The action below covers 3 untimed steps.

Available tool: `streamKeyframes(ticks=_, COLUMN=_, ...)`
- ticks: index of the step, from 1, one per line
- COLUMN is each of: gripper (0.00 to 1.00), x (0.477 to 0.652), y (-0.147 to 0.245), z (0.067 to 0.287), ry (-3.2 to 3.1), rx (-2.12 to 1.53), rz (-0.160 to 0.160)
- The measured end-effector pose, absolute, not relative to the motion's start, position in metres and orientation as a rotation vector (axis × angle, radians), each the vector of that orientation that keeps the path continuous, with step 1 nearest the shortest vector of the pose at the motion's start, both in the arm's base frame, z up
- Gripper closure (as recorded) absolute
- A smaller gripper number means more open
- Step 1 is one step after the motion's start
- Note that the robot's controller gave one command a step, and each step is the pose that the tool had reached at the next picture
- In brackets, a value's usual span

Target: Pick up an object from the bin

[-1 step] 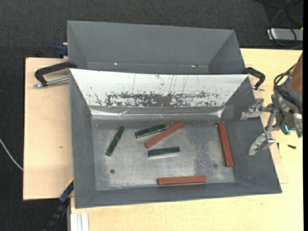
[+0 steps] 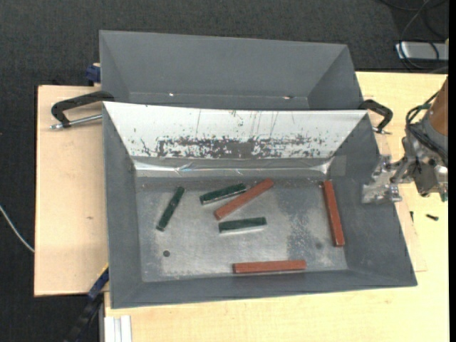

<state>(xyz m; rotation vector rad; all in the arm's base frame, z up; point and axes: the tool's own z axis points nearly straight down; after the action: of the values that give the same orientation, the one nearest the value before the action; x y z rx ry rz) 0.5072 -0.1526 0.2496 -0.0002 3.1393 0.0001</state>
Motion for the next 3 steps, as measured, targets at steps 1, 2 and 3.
streamKeyframes(ticks=1, gripper=1.0, x=0.507, y=-0.153, z=0.25, ry=3.139, rx=0.0, rz=0.0)
streamKeyframes(ticks=2, gripper=1.0, x=0.532, y=-0.149, z=0.21, ry=3.126, rx=0.178, rz=-0.002)
streamKeyframes(ticks=3, gripper=1.0, x=0.531, y=-0.147, z=0.158, ry=3.136, rx=0.163, rz=0.001)
